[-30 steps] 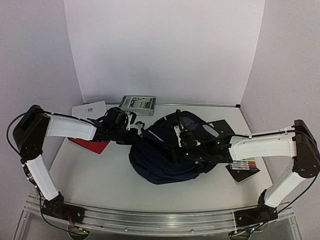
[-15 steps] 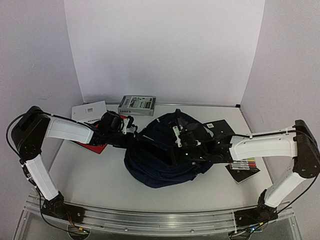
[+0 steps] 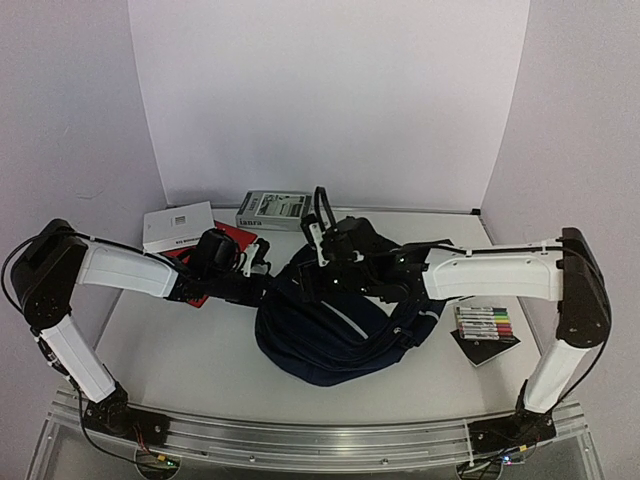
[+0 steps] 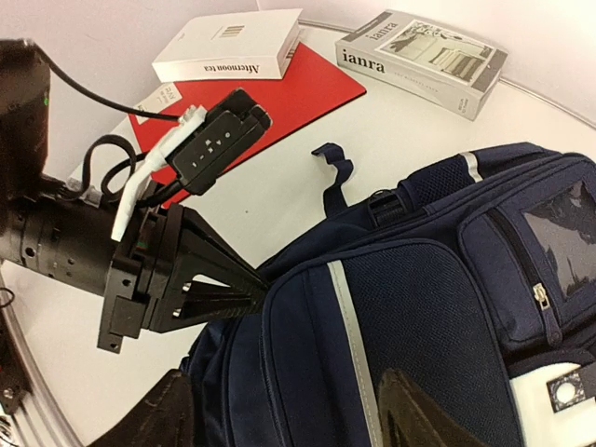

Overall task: Pack the student bag
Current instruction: Unzip the student bag at the center of the board.

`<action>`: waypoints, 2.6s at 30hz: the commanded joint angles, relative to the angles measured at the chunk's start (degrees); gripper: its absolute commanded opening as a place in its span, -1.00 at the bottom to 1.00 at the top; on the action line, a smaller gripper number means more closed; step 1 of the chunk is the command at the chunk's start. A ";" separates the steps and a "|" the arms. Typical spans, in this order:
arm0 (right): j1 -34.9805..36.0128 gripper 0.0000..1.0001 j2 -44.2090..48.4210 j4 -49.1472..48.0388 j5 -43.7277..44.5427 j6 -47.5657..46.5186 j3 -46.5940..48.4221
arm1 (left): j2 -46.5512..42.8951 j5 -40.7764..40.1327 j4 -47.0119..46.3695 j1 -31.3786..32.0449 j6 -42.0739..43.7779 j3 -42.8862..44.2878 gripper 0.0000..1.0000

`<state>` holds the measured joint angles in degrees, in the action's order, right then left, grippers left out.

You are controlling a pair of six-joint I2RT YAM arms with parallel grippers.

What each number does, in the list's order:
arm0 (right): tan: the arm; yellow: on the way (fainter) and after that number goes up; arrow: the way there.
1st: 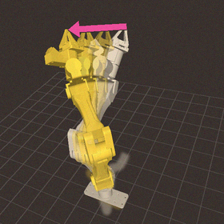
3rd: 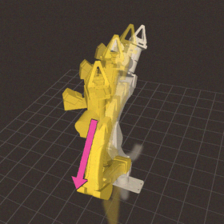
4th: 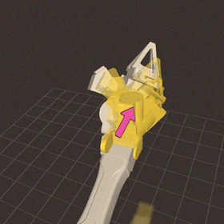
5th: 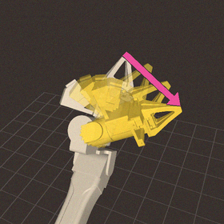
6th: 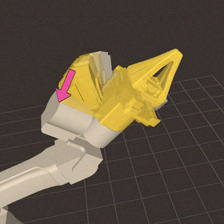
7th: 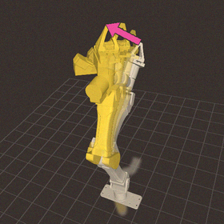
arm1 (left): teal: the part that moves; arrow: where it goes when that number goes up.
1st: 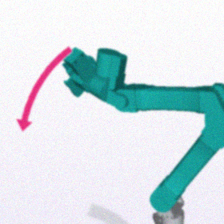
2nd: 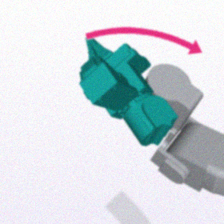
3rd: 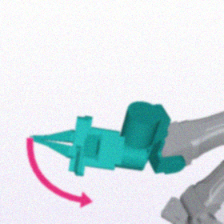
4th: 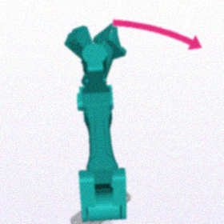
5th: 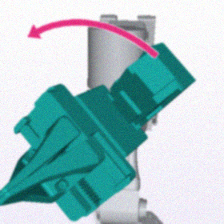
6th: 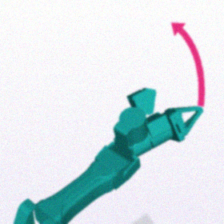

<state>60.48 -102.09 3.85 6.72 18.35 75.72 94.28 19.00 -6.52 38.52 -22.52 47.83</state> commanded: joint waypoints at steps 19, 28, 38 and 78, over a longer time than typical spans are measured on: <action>2.63 -0.76 -10.67 7.50 17.08 -6.03 8.39 | -2.72 -4.41 -2.00 -0.27 -1.46 1.06 -0.99; 2.68 -1.00 -1.47 7.52 9.53 -5.57 4.23 | 3.49 -4.99 -1.61 -5.02 -3.63 6.14 -1.00; 3.11 -1.00 1.11 7.49 2.97 -5.50 3.81 | 12.45 -4.80 -1.71 -8.05 -3.04 13.03 -1.00; -10.21 0.97 3.12 24.62 19.48 9.24 13.30 | -21.96 -10.34 24.51 -13.41 -11.48 5.08 0.78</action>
<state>57.16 -109.33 21.92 24.49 22.92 98.13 74.84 6.62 14.93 26.67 -33.19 53.85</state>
